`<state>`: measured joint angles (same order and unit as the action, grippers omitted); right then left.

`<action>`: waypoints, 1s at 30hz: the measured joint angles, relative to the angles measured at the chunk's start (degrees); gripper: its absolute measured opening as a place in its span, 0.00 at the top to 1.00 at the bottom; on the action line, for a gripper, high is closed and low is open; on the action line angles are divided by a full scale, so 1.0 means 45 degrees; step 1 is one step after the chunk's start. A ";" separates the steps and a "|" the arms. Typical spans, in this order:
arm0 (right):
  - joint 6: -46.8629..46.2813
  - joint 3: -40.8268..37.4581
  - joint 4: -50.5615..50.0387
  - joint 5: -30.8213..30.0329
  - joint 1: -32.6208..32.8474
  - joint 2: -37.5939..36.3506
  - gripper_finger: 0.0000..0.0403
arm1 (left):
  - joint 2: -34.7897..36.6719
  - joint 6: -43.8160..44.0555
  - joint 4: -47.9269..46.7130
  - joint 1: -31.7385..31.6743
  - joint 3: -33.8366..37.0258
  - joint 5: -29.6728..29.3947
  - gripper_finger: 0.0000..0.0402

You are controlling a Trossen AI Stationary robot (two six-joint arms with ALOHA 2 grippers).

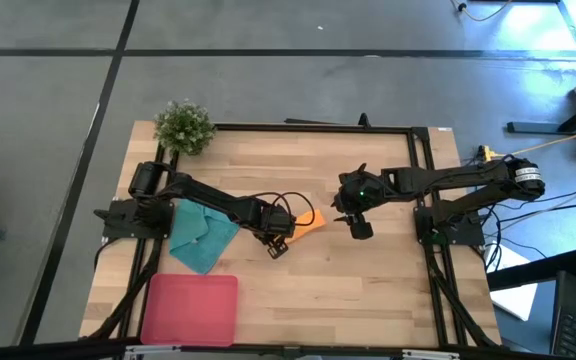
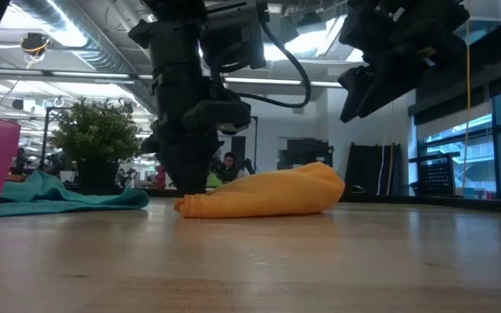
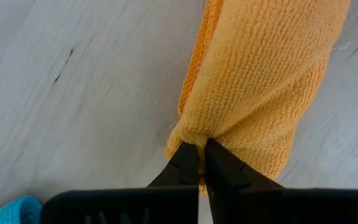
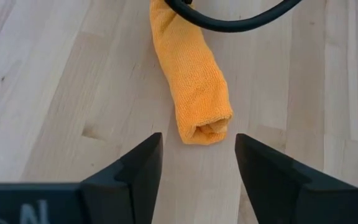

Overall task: Roll microfiber towels into tight, uniform cylinder then place into a basket
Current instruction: Roll the yellow microfiber cloth

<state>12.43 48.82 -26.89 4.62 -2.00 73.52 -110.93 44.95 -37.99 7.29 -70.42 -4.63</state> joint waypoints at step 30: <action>0.0002 0.0000 0.0005 0.0007 -0.0005 0.0005 0.50 | 0.0000 0.0372 -0.0348 -0.0220 -0.0007 -0.0083 0.32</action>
<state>12.44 48.82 -26.87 4.65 -2.02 73.54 -110.93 46.62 -39.55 6.30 -70.46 -5.01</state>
